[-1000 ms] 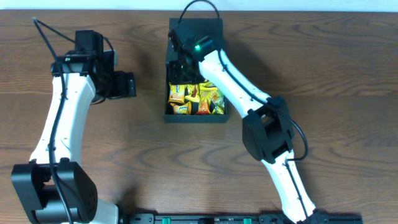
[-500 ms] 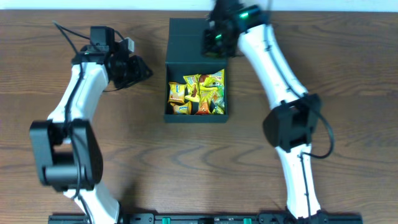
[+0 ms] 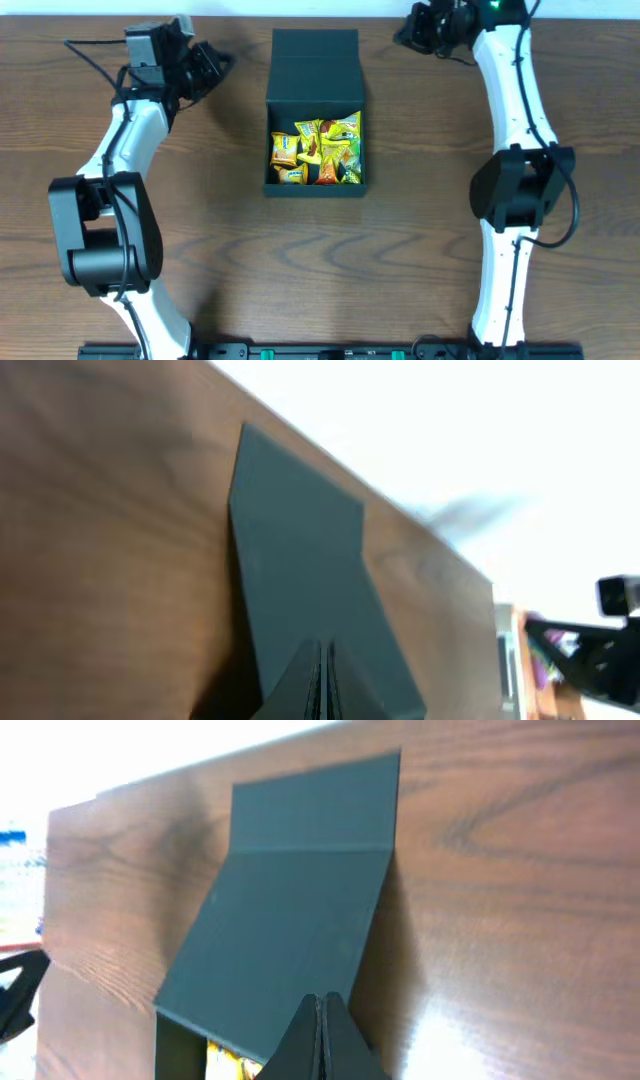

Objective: Pack container
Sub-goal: 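Move both grippers to the box lid's back edge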

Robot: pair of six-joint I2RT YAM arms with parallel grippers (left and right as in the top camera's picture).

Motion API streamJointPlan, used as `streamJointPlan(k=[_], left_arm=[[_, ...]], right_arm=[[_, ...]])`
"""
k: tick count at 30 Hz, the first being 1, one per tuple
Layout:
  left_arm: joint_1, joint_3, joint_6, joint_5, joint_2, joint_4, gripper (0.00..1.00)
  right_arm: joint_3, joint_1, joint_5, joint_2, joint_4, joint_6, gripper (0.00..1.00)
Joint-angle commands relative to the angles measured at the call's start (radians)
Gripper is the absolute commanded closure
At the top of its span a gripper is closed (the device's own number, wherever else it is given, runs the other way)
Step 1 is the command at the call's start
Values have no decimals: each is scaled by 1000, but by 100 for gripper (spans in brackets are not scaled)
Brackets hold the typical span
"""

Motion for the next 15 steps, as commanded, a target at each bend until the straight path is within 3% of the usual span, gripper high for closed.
streamJointPlan(k=[1, 7, 11, 15], left_arm=[[15, 15, -85, -14, -3, 24, 95], [47, 202, -198, 130, 160, 4, 94], [45, 378, -200, 188, 284, -117, 94], [46, 440, -154, 235, 371, -268, 95]], right_arm=[[16, -38, -90, 74, 42, 43, 99], [16, -65, -322, 224, 203, 150, 99], [16, -60, -359, 267, 214, 163, 99], [16, -56, -357, 271, 176, 163, 99]])
